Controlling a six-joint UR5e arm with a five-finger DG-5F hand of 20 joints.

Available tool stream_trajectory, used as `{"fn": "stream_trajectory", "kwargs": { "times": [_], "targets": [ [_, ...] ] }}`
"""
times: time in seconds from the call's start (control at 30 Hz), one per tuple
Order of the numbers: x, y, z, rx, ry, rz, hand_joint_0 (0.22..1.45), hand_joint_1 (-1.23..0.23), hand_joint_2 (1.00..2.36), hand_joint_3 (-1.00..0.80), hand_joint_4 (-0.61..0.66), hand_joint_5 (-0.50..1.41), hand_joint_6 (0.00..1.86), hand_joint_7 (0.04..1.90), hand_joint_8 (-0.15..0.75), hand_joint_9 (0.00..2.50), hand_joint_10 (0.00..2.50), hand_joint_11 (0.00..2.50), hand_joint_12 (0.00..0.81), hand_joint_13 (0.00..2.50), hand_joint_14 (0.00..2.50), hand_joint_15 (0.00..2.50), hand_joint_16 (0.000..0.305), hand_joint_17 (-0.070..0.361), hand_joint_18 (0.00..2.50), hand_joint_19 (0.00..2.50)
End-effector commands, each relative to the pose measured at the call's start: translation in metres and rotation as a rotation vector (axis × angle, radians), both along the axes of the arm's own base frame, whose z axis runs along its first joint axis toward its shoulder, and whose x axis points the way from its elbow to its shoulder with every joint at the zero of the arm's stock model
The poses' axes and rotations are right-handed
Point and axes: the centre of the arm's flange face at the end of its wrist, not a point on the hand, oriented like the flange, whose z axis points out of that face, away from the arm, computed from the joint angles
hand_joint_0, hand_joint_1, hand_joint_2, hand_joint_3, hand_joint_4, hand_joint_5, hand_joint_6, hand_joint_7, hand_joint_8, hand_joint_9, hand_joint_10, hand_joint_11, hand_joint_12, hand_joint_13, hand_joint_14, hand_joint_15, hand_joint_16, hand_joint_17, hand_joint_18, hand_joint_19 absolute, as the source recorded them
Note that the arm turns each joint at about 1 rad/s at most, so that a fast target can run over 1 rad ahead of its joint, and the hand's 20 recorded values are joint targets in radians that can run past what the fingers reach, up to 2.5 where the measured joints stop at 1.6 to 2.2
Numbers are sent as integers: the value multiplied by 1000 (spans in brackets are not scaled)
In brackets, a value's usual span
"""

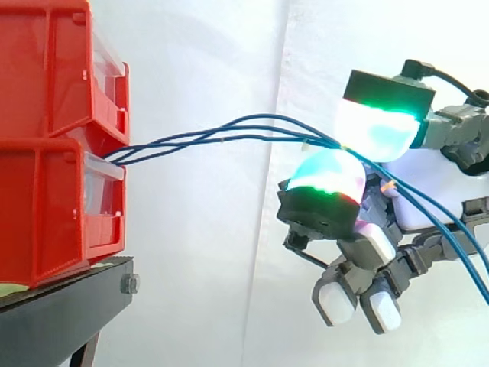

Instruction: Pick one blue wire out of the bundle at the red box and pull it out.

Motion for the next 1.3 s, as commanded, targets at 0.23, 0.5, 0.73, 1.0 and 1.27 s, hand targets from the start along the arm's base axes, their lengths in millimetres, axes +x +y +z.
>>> {"fn": "stream_trajectory", "kwargs": {
  "times": [0.23,0.5,0.73,1.0,1.27],
  "targets": [
    [0,1,0,29,4,-2,576,-403,1006,-106,156,-223,913,944,348,840,11,569,457,726,14,432,67,151,664,540],
    [0,-2,0,24,3,-7,561,-479,1007,-131,204,-215,917,874,367,855,10,583,471,758,14,440,68,154,716,523],
    [-1,-8,0,19,4,-16,515,-465,1011,-363,178,-217,907,913,333,844,14,588,428,741,18,453,59,133,672,540],
    [-1,-10,0,16,0,-18,497,-445,1004,-446,188,-215,902,895,342,852,14,593,436,749,17,450,61,136,690,535],
    [-1,-12,0,15,0,-23,565,-587,1017,-253,163,-201,900,951,335,870,15,604,419,758,17,455,55,125,683,541]
  ]
}}
